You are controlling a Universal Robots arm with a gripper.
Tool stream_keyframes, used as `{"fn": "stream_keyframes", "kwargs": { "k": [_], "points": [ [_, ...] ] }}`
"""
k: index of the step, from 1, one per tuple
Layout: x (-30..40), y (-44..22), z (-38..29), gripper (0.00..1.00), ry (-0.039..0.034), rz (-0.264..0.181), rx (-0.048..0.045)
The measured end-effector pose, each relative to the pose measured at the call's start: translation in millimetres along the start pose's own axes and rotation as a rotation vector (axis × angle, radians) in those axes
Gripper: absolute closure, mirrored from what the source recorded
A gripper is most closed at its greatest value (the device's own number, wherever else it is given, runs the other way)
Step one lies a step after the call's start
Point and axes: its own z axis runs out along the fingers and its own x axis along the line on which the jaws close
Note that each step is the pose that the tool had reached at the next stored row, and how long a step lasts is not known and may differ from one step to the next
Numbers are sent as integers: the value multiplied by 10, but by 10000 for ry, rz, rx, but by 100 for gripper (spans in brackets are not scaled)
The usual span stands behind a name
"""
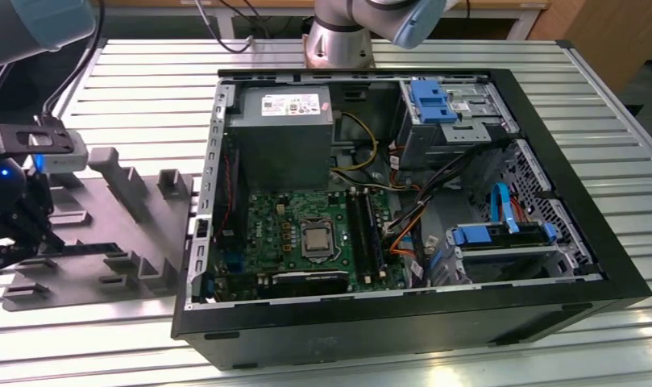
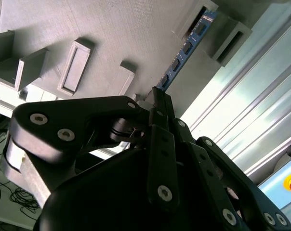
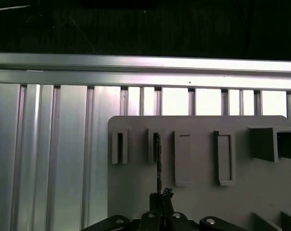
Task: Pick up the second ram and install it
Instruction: 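Pick up the second ram and move it above second insertion slot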
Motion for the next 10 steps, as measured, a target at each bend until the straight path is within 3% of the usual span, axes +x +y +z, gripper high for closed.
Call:
{"fn": "stream_keyframes", "kwargs": {
  "k": [10],
  "points": [
    [-1, 2, -42, 89, -1, 0, -1]
  ]
}}
